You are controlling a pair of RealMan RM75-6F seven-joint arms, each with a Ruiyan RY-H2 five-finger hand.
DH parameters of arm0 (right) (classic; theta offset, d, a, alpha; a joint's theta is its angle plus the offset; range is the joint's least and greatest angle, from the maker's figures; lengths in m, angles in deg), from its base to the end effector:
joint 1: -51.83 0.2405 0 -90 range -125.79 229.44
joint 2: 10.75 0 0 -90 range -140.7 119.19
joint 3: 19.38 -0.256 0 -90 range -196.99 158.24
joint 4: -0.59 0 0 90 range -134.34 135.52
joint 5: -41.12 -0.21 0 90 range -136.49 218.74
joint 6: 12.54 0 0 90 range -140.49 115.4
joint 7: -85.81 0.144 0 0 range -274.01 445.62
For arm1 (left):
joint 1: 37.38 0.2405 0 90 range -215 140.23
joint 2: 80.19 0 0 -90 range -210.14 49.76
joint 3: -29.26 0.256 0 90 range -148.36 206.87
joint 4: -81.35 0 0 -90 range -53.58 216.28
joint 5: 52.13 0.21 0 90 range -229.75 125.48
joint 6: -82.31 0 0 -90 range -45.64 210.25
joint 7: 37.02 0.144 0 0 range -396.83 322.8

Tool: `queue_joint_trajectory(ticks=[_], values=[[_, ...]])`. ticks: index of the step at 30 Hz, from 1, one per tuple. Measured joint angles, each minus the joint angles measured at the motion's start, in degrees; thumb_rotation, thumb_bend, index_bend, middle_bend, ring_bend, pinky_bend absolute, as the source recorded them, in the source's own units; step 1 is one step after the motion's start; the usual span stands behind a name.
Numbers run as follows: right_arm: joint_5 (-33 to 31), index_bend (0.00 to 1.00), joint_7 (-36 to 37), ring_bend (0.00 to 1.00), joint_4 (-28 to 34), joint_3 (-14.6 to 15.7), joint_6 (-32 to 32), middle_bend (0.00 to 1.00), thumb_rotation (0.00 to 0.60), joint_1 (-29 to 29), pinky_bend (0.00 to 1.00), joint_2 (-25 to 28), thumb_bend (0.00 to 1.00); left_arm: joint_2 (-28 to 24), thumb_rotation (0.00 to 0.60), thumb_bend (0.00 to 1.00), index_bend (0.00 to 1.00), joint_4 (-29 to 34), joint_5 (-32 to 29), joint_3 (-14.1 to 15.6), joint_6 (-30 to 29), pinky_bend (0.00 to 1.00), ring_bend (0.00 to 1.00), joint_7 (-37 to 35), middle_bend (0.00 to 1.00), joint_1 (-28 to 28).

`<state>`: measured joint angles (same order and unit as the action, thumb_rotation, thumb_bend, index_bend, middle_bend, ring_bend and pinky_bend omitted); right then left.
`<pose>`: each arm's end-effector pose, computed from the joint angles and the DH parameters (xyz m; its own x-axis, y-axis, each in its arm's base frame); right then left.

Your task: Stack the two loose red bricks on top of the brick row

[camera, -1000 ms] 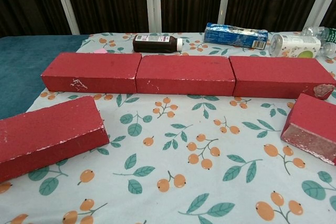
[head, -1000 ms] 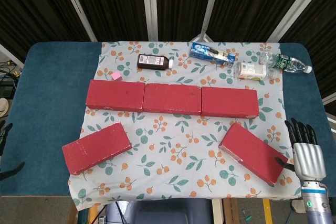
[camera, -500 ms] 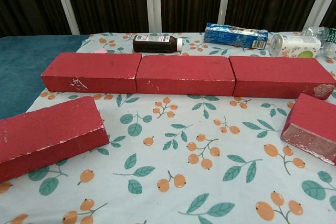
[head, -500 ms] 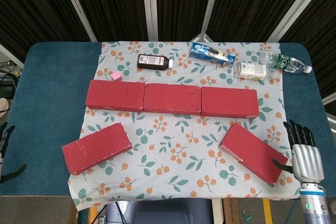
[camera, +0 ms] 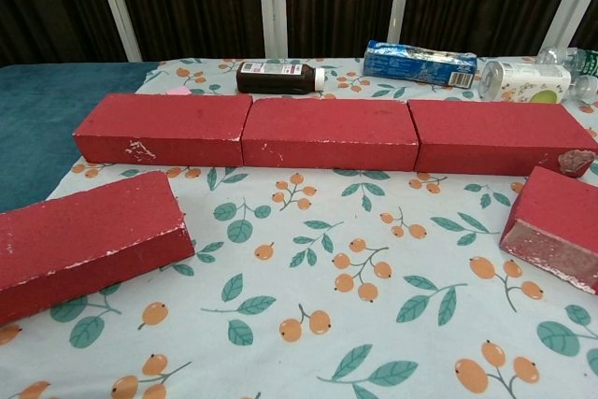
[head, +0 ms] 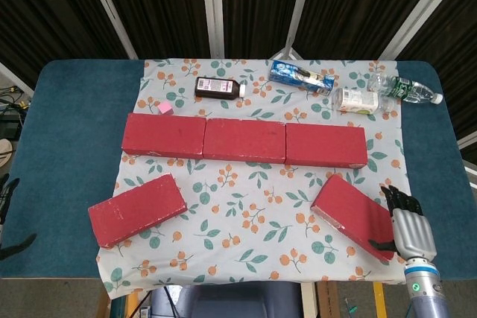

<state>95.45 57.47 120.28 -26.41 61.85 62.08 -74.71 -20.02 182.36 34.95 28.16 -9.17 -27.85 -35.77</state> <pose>-0.2579 -0.1921 0.1136 0.2762 -0.3165 0.9075 -0.8981 0.2513 0.3609 -0.2982 0.1393 0.1774 0.4708 -0.0233 0.8819 0.8803 0.0785 -0.4679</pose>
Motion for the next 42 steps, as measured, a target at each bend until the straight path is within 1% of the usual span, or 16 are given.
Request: queue_joint_trajectory(ticks=[3, 7, 13, 19, 24, 33, 42], values=[[-7.07, 0.0, -3.58, 0.0, 1.08, -1.43, -0.49, 0.0, 0.6, 2.48, 0.0, -1.09, 0.15, -0.13, 0.6, 0.0, 0.0, -0.14, -0.21, -0.08, 0.33, 0.08, 0.0, -0.34, 0.0, -0.16], [-16.13, 0.0, -8.47, 0.0, 1.12, -3.66, 0.35, 0.0, 0.6, 6.32, 0.0, -4.23, 0.15, -0.29, 0.6, 0.0, 0.0, -0.2, -0.49, -0.1, 0.7, 0.08, 0.0, -0.58, 0.0, -0.26], [-23.81, 0.0, -12.45, 0.0, -1.12, -5.88, 5.06, 0.0, 0.6, 10.15, 0.0, -10.86, 0.15, -0.29, 0.6, 0.0, 0.0, -0.16, -0.89, -0.23, 0.94, 0.08, 0.0, -0.52, 0.0, -0.35], [-25.88, 0.0, -13.8, 0.0, -3.6, -6.2, 7.8, 0.0, 0.6, 11.98, 0.0, -14.5, 0.15, -0.08, 0.6, 0.0, 0.0, -0.1, -1.2, -0.29, 1.4, 0.08, 0.0, 0.16, 0.0, -0.58], [-26.16, 0.0, -14.07, 0.0, -4.27, -5.72, 8.81, 0.0, 0.6, 12.61, 0.0, -15.71, 0.15, 0.0, 0.6, 0.0, 0.0, 0.02, -1.54, -0.32, 1.84, 0.08, 0.0, 0.6, 0.0, -0.76], [-27.15, 0.0, -14.0, 0.0, -4.66, -5.38, 9.65, 0.0, 0.6, 12.98, 0.0, -16.18, 0.15, 0.11, 0.6, 0.0, 0.0, 0.12, -1.61, -0.3, 1.96, 0.08, 0.0, 0.89, 0.0, -0.84], [-28.6, 0.0, -14.09, 0.0, -5.37, -4.99, 9.17, 0.0, 0.6, 13.37, 0.0, -16.55, 0.15, 0.04, 0.6, 0.0, 0.0, 0.23, -1.72, -0.28, 1.88, 0.08, 0.0, 0.91, 0.0, -0.76]])
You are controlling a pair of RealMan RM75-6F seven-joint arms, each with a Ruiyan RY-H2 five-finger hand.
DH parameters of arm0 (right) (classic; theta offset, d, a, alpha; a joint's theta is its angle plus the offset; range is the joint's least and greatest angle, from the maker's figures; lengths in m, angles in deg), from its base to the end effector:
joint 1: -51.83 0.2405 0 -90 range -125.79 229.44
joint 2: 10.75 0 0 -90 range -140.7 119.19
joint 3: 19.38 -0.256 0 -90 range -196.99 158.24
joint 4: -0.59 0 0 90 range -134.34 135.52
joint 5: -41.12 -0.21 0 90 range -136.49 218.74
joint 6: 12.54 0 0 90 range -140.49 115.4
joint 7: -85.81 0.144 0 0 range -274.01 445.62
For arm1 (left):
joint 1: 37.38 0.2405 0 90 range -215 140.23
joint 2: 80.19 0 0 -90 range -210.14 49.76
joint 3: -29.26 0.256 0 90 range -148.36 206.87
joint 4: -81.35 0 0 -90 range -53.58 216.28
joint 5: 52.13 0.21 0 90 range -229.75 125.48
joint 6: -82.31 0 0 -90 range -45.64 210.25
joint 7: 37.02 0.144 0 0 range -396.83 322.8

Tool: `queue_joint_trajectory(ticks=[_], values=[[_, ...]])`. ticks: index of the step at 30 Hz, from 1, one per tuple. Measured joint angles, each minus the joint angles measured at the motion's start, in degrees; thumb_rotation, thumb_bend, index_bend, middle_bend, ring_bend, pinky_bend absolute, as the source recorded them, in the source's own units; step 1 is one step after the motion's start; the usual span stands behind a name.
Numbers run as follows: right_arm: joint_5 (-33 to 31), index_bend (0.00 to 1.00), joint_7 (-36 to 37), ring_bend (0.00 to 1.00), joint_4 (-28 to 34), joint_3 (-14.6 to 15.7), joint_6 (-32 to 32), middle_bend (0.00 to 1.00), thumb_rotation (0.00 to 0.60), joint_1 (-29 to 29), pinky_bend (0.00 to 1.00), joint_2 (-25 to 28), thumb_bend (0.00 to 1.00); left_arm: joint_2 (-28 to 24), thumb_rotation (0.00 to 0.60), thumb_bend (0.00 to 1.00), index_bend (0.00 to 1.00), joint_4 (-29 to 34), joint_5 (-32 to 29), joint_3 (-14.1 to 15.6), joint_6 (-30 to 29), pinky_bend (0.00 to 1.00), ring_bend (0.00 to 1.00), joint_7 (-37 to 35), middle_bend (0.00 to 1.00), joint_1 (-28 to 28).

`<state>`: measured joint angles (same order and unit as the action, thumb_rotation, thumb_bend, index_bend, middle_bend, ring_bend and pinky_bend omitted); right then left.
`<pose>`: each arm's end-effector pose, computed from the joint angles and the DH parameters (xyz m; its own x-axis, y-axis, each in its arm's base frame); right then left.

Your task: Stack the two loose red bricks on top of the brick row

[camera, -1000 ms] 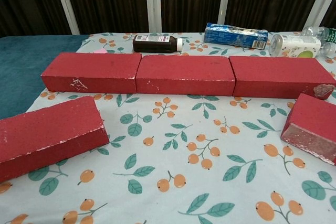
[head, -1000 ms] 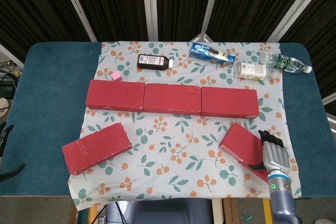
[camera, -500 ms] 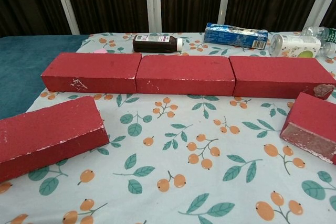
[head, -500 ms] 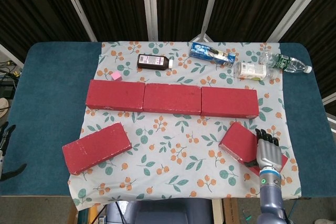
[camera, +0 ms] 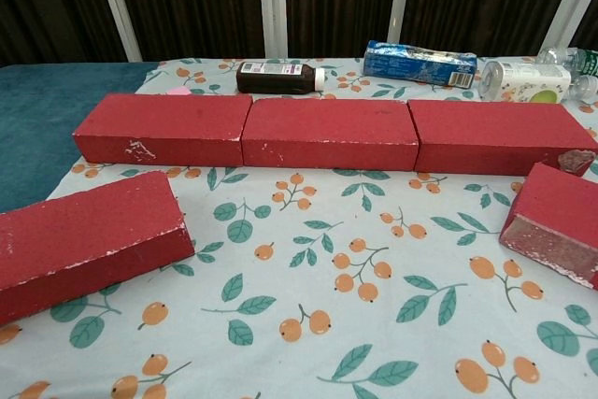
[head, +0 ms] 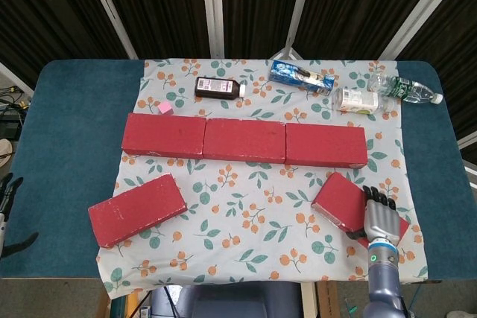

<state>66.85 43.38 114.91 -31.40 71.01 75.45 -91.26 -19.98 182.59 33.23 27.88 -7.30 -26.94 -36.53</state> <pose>-0.2437 -0.2318 0.0494 0.2280 -0.4152 0.8807 -0.8082 0.4237 0.4090 -0.3008 0.1441 0.1744 0.4782 0.0039 0.8782 0.8744 0.0909 -0.4765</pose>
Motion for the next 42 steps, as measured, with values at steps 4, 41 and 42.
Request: queue_joint_trajectory(ticks=[4, 41, 42], values=[[-0.96, 0.0, 0.04, 0.0, -0.97, -0.14, -0.69, 0.0, 0.6, 0.39, 0.0, -0.41, 0.15, -0.02, 0.6, 0.0, 0.0, 0.04, -0.13, -0.05, 0.01, 0.08, 0.0, -0.01, 0.0, 0.0], [-1.28, 0.1, -0.61, 0.33, -1.85, -0.92, 2.79, 0.39, 0.6, 1.88, 0.0, -0.66, 0.15, -0.13, 0.6, 0.0, 0.0, 0.3, -0.15, 0.15, 0.34, 0.08, 0.0, -0.06, 0.0, -0.08], [-1.14, 0.1, -0.69, 0.33, -1.34, -1.04, 2.98, 0.39, 0.6, 1.9, 0.0, -0.25, 0.15, -0.1, 0.6, 0.0, 0.0, 0.3, -0.15, 0.13, 0.34, 0.08, 0.0, -0.04, 0.0, -0.1]])
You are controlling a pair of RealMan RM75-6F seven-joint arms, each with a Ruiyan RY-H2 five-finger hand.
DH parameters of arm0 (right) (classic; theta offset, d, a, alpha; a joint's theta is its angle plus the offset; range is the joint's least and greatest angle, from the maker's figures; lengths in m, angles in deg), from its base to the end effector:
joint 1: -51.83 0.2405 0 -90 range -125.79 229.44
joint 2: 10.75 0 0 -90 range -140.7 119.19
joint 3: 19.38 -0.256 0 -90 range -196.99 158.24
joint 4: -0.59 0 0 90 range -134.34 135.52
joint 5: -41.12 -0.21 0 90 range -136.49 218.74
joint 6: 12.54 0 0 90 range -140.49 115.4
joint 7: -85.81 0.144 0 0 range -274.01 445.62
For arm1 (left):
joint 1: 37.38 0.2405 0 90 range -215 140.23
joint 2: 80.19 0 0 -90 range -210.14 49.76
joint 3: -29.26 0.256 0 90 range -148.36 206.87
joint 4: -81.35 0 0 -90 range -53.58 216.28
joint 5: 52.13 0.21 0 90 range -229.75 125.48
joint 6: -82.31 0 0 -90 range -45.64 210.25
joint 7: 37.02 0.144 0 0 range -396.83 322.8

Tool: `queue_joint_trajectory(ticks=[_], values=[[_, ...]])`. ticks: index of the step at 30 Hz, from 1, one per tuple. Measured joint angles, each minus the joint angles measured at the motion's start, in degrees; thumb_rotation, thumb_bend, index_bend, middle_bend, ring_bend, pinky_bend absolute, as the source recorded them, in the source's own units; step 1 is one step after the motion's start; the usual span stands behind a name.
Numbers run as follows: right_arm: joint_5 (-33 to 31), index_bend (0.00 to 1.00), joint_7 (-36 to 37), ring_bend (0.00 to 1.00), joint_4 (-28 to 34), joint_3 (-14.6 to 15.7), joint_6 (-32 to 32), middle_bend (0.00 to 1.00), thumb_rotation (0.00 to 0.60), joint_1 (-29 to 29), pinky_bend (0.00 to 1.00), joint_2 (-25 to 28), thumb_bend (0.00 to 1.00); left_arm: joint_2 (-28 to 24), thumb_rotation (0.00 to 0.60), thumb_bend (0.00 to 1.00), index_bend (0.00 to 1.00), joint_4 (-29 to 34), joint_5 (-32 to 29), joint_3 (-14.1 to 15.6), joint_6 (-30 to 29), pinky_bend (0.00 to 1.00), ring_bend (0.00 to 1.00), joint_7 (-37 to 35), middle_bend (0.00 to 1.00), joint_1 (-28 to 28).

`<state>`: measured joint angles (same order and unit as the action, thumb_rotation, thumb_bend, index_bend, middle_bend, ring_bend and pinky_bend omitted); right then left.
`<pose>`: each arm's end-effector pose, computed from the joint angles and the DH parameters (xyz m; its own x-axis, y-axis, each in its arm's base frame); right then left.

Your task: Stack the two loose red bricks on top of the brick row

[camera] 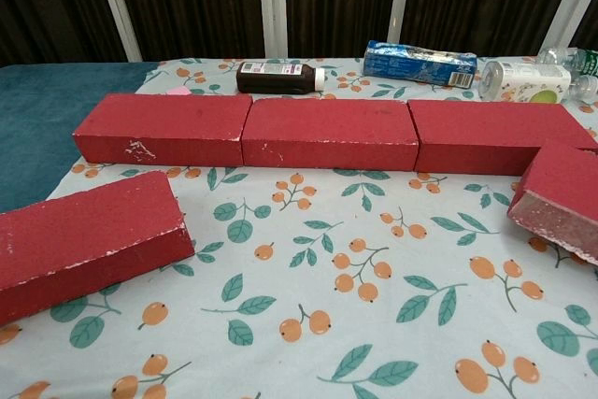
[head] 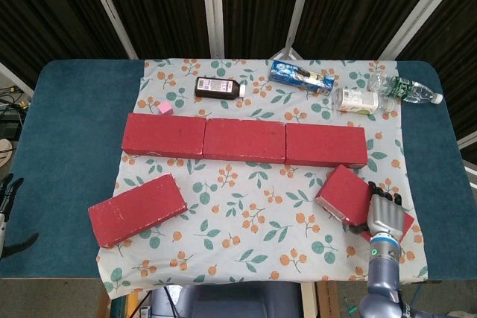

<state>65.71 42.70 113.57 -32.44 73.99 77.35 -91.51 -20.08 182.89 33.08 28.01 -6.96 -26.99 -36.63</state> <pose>-0.2431 -0.2438 0.0579 0.2699 -0.3699 0.8890 -0.7881 0.4457 0.4247 -0.3004 0.1441 0.1736 0.4738 0.0114 0.8806 0.8765 0.0909 -0.4728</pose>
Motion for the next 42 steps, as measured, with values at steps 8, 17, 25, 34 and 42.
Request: queue_joint_trajectory(ticks=[8, 17, 25, 34, 42], values=[[1.99, 0.1, -1.72, 0.33, 6.2, -2.39, 2.57, 0.39, 0.6, 0.97, 0.0, 4.69, 0.15, 0.08, 0.6, 0.0, 0.0, -0.02, 0.12, -0.04, -0.33, 0.08, 0.0, -0.08, 0.0, 0.09], [1.09, 0.13, -9.33, 0.32, 12.1, -6.75, 4.07, 0.39, 0.6, 6.17, 0.0, 9.33, 0.15, 0.3, 0.6, 0.0, 0.0, -0.49, -0.5, -0.65, -1.08, 0.09, 0.0, -0.46, 0.0, 0.29], [0.24, 0.15, -16.78, 0.28, 8.12, -9.1, -1.26, 0.39, 0.6, 16.68, 0.0, 6.51, 0.15, 1.01, 0.6, 0.0, 0.0, -1.08, -1.05, -1.6, -2.92, 0.08, 0.0, -0.44, 0.0, 0.75], [-12.86, 0.15, -22.39, 0.26, -5.61, -14.14, -11.46, 0.39, 0.6, 28.86, 0.0, 1.3, 0.15, 2.21, 0.6, 0.0, 0.0, -1.3, -1.43, -1.91, -2.85, 0.09, 0.0, 2.22, 0.0, 0.5], [-25.11, 0.15, -27.44, 0.25, -19.39, -16.63, -18.33, 0.39, 0.6, 36.35, 0.0, -2.22, 0.15, 2.98, 0.6, 0.0, 0.0, -1.15, -2.96, -2.4, -2.52, 0.08, 0.0, 4.31, 0.0, 0.31]])
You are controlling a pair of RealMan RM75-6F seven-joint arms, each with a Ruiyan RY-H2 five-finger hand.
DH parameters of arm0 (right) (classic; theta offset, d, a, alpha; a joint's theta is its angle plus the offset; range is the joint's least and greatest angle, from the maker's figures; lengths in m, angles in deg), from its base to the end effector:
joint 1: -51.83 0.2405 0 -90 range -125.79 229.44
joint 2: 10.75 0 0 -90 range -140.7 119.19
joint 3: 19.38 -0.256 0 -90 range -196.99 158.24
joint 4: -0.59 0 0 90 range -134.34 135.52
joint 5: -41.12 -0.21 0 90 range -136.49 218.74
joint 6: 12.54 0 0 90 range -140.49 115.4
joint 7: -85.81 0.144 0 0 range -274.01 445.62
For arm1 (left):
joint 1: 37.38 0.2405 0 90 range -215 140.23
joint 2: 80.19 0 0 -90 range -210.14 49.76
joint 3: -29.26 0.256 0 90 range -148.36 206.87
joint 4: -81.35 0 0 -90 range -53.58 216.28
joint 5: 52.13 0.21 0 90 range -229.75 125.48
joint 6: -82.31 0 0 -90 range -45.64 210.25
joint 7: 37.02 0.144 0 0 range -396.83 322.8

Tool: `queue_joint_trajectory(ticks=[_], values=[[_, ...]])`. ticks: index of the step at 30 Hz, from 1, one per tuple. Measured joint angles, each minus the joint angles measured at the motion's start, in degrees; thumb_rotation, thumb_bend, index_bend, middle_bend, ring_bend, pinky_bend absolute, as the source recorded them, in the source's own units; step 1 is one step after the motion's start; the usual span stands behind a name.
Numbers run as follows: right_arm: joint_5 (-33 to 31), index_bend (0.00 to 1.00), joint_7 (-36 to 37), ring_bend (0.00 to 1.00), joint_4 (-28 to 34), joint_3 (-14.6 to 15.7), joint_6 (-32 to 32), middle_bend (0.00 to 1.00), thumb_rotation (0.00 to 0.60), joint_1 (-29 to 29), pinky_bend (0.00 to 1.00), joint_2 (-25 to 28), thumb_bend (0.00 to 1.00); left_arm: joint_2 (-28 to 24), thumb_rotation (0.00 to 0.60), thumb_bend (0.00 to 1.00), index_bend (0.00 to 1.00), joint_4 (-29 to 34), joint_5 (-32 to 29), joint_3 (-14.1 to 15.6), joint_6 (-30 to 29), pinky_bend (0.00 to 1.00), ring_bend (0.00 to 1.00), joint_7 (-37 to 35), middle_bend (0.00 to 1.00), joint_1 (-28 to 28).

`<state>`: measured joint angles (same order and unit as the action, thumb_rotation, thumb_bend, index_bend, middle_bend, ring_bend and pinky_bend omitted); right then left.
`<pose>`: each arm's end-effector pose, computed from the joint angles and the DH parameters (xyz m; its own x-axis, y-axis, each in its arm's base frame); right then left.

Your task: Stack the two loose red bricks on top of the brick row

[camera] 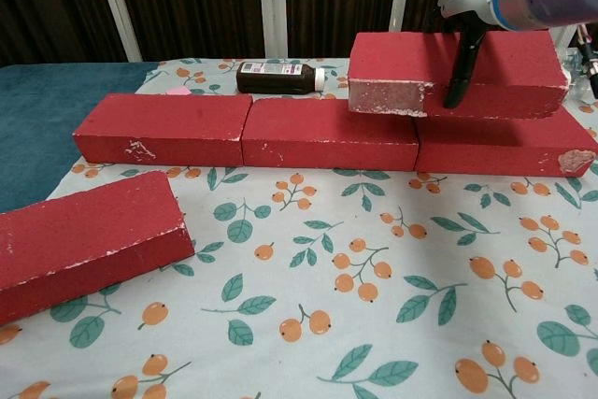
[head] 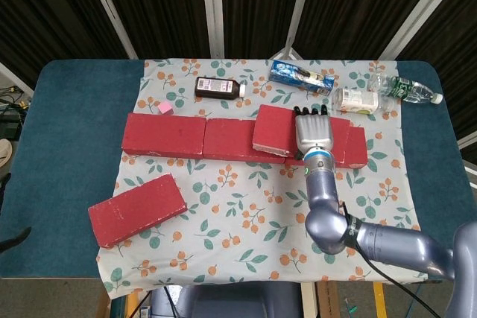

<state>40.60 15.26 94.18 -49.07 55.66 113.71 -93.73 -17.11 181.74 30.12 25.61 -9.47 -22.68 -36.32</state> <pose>-0.0705 -0.4148 0.0515 0.5615 -0.3696 0.7404 -0.7844 0.0471 0.6184 -0.3039 0.1498 0.1734 0.5149 -0.0504 0.8558 0.8502 0.1582 -0.5022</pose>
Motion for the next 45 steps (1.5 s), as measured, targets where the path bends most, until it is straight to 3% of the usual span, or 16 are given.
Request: queue_joint_trajectory(ticks=[4, 13, 45], values=[[-3.87, 0.15, -2.09, 0.25, -5.15, -0.08, -3.75, 0.39, 0.6, 2.77, 0.0, -1.21, 0.15, 0.35, 0.6, 0.0, 0.0, 0.15, -0.36, -0.16, 0.07, 0.09, 0.0, 0.99, 0.0, -0.1], [-5.67, 0.15, -2.06, 0.24, -9.3, 1.6, -10.3, 0.39, 0.6, 5.19, 0.0, -2.93, 0.15, 0.83, 0.6, 0.0, 0.0, 0.54, -0.6, -0.2, -0.24, 0.09, 0.0, 2.38, 0.0, -0.04], [-8.33, 0.15, 3.87, 0.24, -16.31, 6.07, -18.01, 0.39, 0.6, 9.76, 0.0, -4.45, 0.15, 1.26, 0.6, 0.0, 0.0, 0.6, -1.49, -0.39, 0.21, 0.09, 0.0, 3.79, 0.0, -0.3]])
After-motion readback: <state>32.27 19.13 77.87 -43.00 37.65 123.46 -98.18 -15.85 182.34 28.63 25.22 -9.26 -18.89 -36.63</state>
